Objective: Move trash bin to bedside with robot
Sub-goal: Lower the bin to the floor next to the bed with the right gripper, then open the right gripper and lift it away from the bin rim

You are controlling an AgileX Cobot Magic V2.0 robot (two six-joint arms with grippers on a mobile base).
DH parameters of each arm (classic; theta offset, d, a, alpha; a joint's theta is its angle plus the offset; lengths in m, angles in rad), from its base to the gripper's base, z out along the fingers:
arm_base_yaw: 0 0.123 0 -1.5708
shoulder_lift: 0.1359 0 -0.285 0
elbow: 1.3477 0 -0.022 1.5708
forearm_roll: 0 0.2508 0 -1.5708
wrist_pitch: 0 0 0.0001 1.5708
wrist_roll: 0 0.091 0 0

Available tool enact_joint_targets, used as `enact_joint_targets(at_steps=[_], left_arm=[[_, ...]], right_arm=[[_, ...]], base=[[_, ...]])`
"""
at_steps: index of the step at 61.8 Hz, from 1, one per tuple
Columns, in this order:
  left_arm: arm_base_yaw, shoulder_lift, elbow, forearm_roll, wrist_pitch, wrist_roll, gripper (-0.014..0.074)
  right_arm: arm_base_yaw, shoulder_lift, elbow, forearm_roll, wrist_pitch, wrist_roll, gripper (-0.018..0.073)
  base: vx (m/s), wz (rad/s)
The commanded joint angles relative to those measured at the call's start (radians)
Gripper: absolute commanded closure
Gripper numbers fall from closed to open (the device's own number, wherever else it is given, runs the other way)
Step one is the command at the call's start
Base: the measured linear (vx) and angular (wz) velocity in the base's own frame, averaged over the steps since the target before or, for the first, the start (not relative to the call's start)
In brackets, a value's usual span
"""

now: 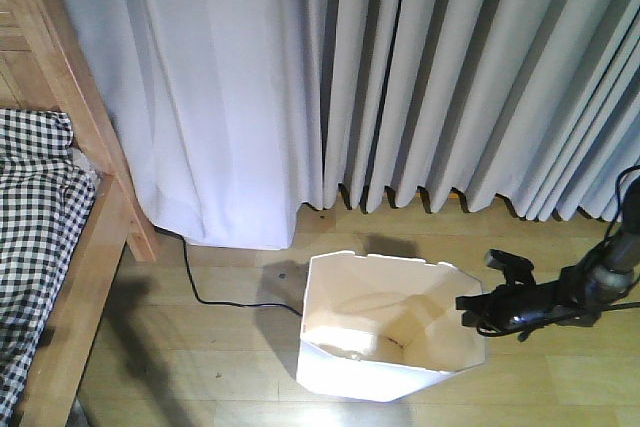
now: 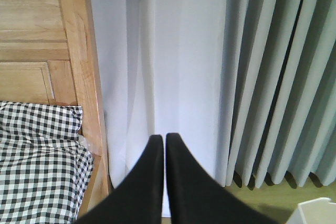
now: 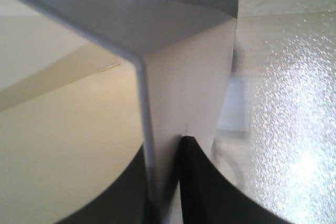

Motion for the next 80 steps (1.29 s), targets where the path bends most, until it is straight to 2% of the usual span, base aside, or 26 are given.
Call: enact_joint_targets(at_steps=[1, 7, 17, 23, 48, 62, 80], left_arm=[[-0.005, -0.011, 0.029, -0.004, -0.067, -0.009, 0.0602], [-0.005, -0.011, 0.029, -0.004, -0.067, -0.009, 0.0602], [-0.005, -0.011, 0.029, -0.004, -0.067, -0.009, 0.0602], [-0.005, -0.011, 0.029, -0.004, -0.067, -0.009, 0.0602], [-0.005, -0.011, 0.029, -0.004, -0.067, -0.009, 0.0602], [-0.005, -0.011, 0.029, -0.004, -0.067, -0.009, 0.0602], [-0.005, -0.011, 0.029, -0.004, -0.067, -0.009, 0.0602]], right_arm=[[0.020, -0.052, -0.066, 0.001, 0.215, 0.057, 0.0564], [0.049, -0.027, -0.117, -0.025, 0.173, 0.105, 0.0564], [0.125, 0.002, -0.190, -0.162, 0.077, 0.206, 0.0559], [0.146, 0.018, -0.225, -0.166, 0.054, 0.264, 0.0559], [0.147, 0.059, -0.260, -0.152, 0.050, 0.253, 0.0526], [0.144, 0.065, -0.260, -0.137, 0.053, 0.246, 0.0412], [0.142, 0.058, -0.260, -0.162, 0.050, 0.246, 0.0125]], base=[[0.00, 0.00], [0.00, 0.00], [0.00, 0.00], [0.00, 0.00], [0.00, 0.00], [0.00, 0.00], [0.00, 0.00]])
